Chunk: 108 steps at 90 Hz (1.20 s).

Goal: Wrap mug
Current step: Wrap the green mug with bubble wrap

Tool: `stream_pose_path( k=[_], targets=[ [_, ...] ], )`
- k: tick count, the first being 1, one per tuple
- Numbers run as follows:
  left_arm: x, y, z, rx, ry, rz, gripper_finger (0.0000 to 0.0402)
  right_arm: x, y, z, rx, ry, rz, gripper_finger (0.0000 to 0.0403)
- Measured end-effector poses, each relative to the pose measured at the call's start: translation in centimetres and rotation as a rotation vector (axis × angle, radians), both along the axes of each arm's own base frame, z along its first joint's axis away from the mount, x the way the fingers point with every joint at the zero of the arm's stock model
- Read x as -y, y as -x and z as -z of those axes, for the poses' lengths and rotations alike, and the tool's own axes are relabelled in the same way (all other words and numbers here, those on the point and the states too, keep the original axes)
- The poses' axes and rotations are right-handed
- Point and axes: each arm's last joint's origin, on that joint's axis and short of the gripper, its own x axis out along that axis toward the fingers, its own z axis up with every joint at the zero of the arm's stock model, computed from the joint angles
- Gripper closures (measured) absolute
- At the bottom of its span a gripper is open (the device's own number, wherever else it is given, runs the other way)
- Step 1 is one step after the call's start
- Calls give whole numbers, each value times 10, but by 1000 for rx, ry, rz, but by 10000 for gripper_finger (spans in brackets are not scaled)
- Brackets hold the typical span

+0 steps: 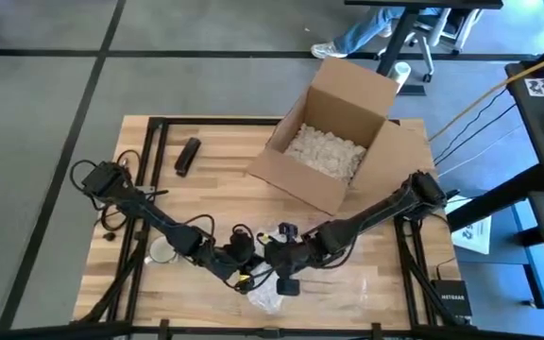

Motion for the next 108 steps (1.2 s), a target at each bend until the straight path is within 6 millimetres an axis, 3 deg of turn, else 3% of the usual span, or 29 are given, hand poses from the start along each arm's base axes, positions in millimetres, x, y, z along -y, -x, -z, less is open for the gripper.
stream_pose_path(
  k=[29, 44, 61, 87, 108],
  targets=[
    [8, 5, -3, 18, -39, 28, 402, 5, -19, 41, -109, -51, -34, 403],
    [21, 26, -16, 50, -125, -17, 402, 4, -21, 48, -134, -96, -55, 403],
    [35, 43, -20, 50, -91, -17, 402, 13, -25, 48, -165, -170, -48, 403],
    [48, 27, -13, 139, -2, 107, 402, 21, -28, 48, -166, -188, -39, 403],
    [30, 11, -15, 168, -49, 63, 402, 19, -30, 47, -146, -211, -50, 403]
  ],
)
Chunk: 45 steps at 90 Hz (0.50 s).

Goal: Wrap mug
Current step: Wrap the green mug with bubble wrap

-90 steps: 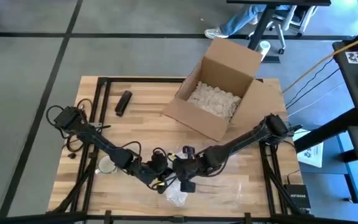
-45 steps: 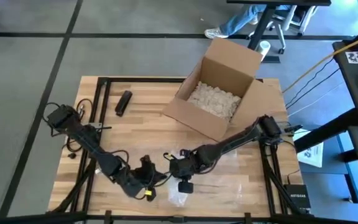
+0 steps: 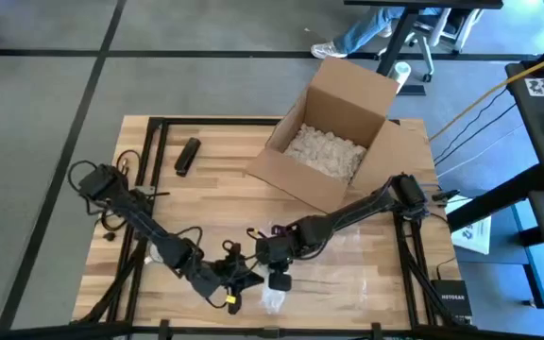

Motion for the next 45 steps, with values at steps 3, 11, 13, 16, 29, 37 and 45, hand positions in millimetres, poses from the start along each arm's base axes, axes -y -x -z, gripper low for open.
stream_pose_path(
  k=[3, 11, 13, 16, 29, 37, 45],
  targets=[
    [-4, -3, 0, -3, -6, -11, 402, -2, 0, 0, 4, -4, -5, 403],
    [-12, -9, 4, -16, -2, -38, 402, -5, 0, -1, 13, -8, -11, 403],
    [-13, -10, 5, -19, -2, -40, 402, -5, 1, 0, 12, -7, -12, 403],
    [-14, -11, 7, -27, 0, -38, 402, -6, 1, 0, 9, -6, -15, 403],
    [-17, -18, 21, -67, 29, -31, 402, -8, 5, -2, -9, 9, -18, 403],
    [-15, -20, 28, -81, 50, -39, 402, -10, 12, -11, 7, 59, -5, 403],
    [-15, -20, 30, -87, 61, -46, 402, -13, 20, -32, 37, 99, 10, 403]
  ],
)
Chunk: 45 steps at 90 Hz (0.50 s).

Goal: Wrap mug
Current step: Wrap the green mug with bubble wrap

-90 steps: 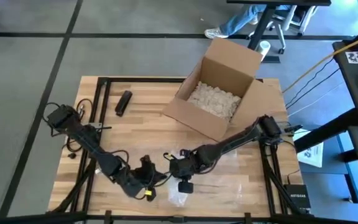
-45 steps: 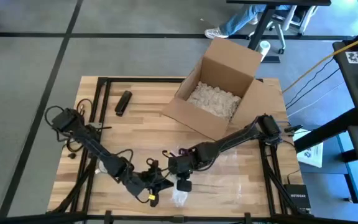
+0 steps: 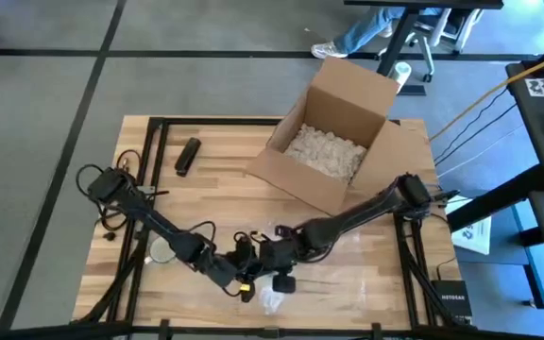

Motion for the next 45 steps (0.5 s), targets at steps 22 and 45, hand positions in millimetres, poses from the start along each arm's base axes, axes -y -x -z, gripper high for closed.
stream_pose_path(
  k=[22, 45],
  targets=[
    [2, 1, 1, -2, -8, 9, 402, -19, 10, -43, 54, 39, -20, 403],
    [0, 0, 2, -7, -22, 10, 401, -28, 14, -42, 43, -19, -71, 403]
  ],
)
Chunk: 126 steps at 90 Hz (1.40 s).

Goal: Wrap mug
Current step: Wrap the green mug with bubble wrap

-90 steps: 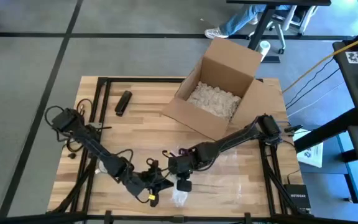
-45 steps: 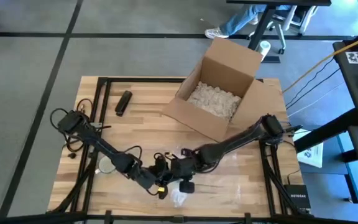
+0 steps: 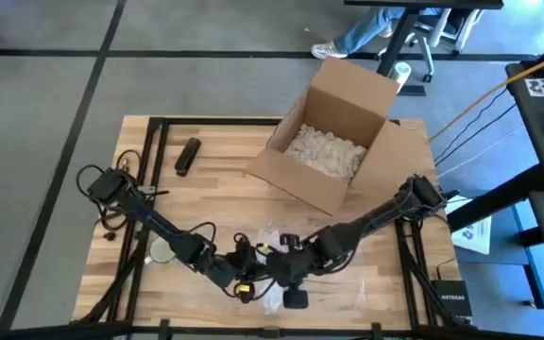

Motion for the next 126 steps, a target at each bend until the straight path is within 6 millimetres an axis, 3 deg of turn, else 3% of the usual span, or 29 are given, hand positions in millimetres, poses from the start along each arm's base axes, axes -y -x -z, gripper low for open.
stream_pose_path(
  k=[25, 41, 65, 98, 126],
  targets=[
    [0, 0, 0, -1, -5, -4, 401, 15, -5, 37, -45, 55, 54, 403],
    [0, 1, 2, -7, -15, -2, 401, 22, -10, 47, -3, 28, 64, 403],
    [13, 21, -22, 60, -154, -21, 402, 27, -16, 72, -7, 6, 67, 403],
    [15, 25, -19, 28, -120, -37, 402, 29, -22, 76, -9, -42, 56, 403],
    [2, 21, -12, -38, -114, -95, 402, 28, -23, 48, -48, -4, 62, 403]
  ],
)
